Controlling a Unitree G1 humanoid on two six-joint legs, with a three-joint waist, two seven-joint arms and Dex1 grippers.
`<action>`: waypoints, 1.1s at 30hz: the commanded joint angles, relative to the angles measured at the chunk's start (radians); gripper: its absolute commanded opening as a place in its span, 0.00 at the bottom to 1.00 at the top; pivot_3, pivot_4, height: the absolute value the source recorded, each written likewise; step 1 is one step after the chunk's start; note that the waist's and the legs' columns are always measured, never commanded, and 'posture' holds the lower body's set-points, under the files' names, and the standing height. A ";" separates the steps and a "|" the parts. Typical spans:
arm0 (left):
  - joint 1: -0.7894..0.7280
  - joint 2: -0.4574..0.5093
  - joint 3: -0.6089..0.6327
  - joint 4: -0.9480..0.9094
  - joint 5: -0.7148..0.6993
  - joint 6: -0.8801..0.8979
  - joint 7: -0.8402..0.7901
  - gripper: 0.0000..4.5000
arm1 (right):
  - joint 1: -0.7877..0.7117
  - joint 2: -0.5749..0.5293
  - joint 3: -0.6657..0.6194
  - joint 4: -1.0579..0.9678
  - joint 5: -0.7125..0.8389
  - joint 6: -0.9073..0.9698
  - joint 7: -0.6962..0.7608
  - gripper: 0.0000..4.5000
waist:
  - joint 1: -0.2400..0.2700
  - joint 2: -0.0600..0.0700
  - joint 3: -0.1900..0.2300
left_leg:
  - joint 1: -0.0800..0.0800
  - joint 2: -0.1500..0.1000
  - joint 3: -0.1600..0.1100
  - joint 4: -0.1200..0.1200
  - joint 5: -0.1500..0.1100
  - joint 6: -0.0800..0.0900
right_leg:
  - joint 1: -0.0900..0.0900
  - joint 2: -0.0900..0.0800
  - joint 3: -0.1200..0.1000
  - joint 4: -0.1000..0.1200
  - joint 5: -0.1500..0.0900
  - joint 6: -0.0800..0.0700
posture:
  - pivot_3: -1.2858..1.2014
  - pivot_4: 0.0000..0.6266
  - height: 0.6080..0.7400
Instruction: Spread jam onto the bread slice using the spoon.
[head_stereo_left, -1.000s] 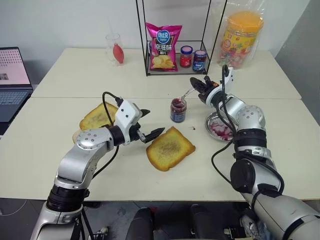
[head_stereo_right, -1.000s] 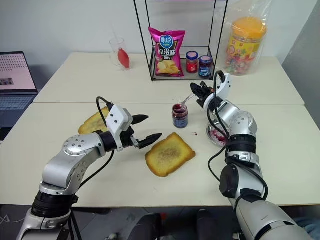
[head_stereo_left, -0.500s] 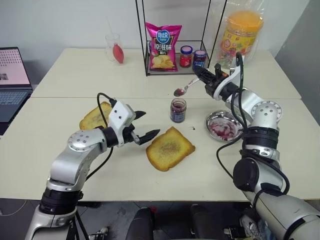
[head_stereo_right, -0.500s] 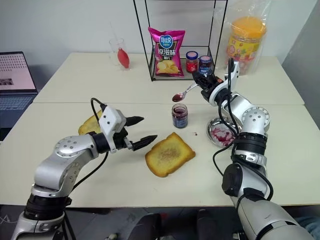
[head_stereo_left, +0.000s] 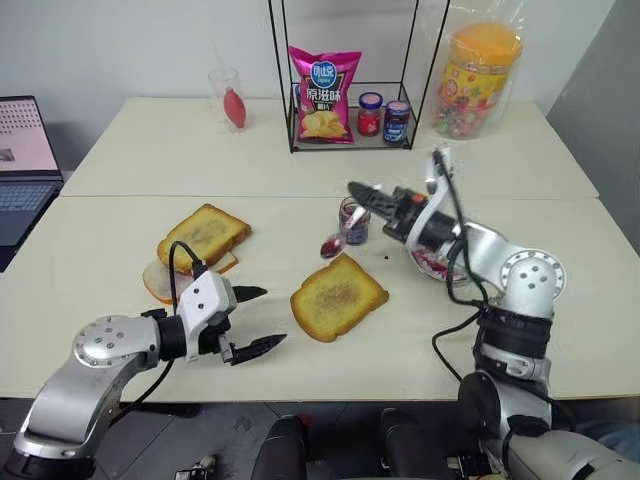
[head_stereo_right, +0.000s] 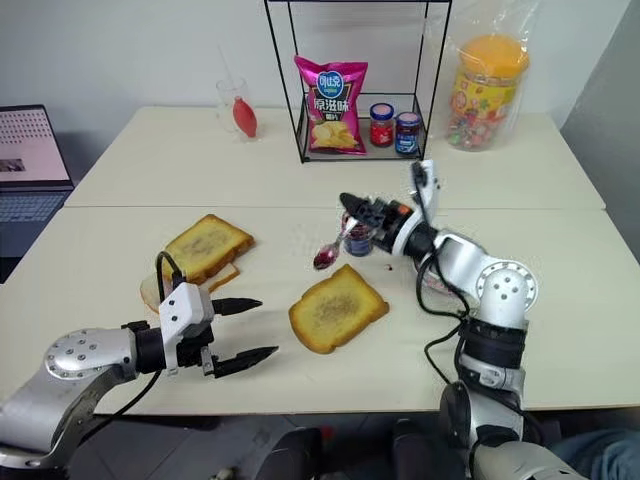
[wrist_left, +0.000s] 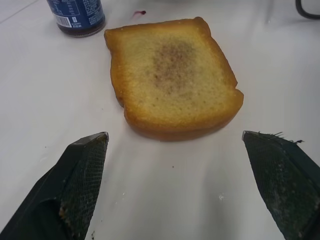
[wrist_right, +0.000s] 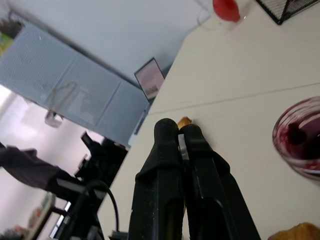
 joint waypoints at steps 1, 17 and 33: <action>0.012 0.003 -0.003 -0.016 0.046 -0.090 -0.001 1.00 | 0.053 -0.031 0.131 -0.063 -0.101 -0.097 0.110 0.01 | 0.001 0.000 0.000 | 0.000 0.000 0.000 0.000 0.000 0.000 | 0.000 0.000 0.000 0.000 0.000 0.000 | 0.52 0.24 1.00; -0.027 -0.033 -0.039 0.004 0.064 -0.147 0.006 1.00 | 0.163 -0.176 0.413 -0.154 -0.466 -0.423 0.360 0.01 | 0.001 -0.001 0.000 | 0.000 0.000 0.000 0.000 0.000 0.000 | 0.000 0.000 0.000 0.000 0.000 0.000 | 0.52 0.24 1.00; 0.002 0.007 0.053 -0.074 -0.007 -0.022 0.035 1.00 | 0.192 -0.025 0.330 -0.251 -0.326 -0.221 0.198 0.01 | 0.001 -0.001 -0.001 | 0.000 0.001 -0.001 0.000 0.000 0.000 | 0.000 0.001 -0.001 0.000 0.000 0.000 | 0.52 0.24 1.00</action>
